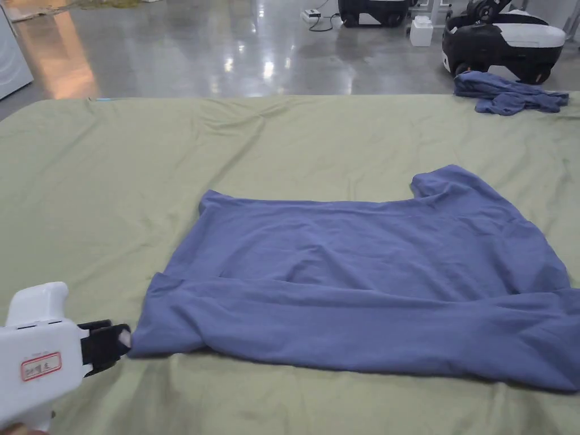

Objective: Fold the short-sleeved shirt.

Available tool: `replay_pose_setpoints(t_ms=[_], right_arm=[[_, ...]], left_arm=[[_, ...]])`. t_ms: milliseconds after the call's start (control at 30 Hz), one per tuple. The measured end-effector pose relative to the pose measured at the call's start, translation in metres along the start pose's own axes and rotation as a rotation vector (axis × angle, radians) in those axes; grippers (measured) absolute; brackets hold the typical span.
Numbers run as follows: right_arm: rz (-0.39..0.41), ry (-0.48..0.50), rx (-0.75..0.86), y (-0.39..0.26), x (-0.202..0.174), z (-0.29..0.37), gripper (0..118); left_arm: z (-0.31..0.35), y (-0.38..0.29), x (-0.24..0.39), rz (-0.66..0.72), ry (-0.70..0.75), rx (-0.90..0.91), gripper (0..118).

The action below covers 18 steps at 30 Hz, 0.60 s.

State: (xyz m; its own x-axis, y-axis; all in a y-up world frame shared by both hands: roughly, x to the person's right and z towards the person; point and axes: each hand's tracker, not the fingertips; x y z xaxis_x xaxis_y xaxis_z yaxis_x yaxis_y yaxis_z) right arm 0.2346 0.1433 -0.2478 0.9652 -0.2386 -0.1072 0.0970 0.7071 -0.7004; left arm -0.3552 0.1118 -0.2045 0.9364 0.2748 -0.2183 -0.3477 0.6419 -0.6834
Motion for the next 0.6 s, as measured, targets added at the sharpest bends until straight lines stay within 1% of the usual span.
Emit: replay_pose_setpoints(t_ms=[33,67,100,167,200,267,300,333,367,400,433,467,500,533,567,600], right_arm=[[-0.009,0.002,-0.002,-0.003,0.002,-0.001,5],[-0.027,-0.003,-0.01,-0.005,0.004,-0.001,5],[-0.038,-0.004,-0.018,-0.007,0.006,-0.001,5],[-0.045,-0.005,-0.036,-0.012,0.006,0.001,5],[-0.037,-0.01,-0.05,-0.014,0.007,0.001,5],[-0.014,-0.064,-0.062,-0.019,0.011,-0.001,5],[-0.002,-0.074,-0.071,-0.02,0.013,-0.002,5],[0.003,-0.078,-0.075,-0.021,0.015,-0.002,5],[0.007,-0.081,-0.076,-0.022,0.018,-0.003,6],[0.008,-0.082,-0.078,-0.022,0.016,-0.003,20],[0.023,-0.091,-0.089,-0.021,0.019,-0.007,47],[0.044,-0.098,-0.113,-0.019,0.023,-0.014,92],[0.06,-0.1,-0.114,-0.018,0.028,-0.022,112],[0.081,-0.09,-0.1,-0.017,0.036,-0.033,117],[0.095,-0.133,-0.087,-0.014,0.042,-0.042,115],[0.084,-0.164,-0.113,-0.009,0.048,-0.052,115]], left_arm=[[-0.012,0.002,-0.002,0.009,-0.022,-0.023,82],[-0.027,0.004,-0.004,0.009,-0.025,-0.07,99],[-0.039,0.006,-0.001,-0.012,0.031,-0.131,99],[-0.055,0.004,0.005,-0.083,0.078,-0.154,98],[-0.061,0.002,0.007,-0.107,0.099,-0.143,98],[-0.064,0.001,0.012,-0.139,0.123,-0.13,98],[-0.057,-0.001,0.017,-0.142,0.136,-0.117,95],[-0.053,-0.001,0.02,-0.173,0.174,-0.093,83],[-0.05,0.0,0.022,-0.206,0.196,-0.072,52],[-0.047,0.003,0.023,-0.194,0.175,-0.088,26],[-0.044,0.005,0.025,-0.187,0.108,-0.115,16],[-0.044,0.005,0.029,-0.203,0.125,-0.105,12],[-0.046,0.005,0.033,-0.241,0.147,-0.107,12],[-0.046,0.005,0.035,-0.27,0.162,-0.122,12],[-0.045,0.004,0.034,-0.256,0.155,-0.114,12],[-0.042,0.005,0.033,-0.249,0.151,-0.111,12]])
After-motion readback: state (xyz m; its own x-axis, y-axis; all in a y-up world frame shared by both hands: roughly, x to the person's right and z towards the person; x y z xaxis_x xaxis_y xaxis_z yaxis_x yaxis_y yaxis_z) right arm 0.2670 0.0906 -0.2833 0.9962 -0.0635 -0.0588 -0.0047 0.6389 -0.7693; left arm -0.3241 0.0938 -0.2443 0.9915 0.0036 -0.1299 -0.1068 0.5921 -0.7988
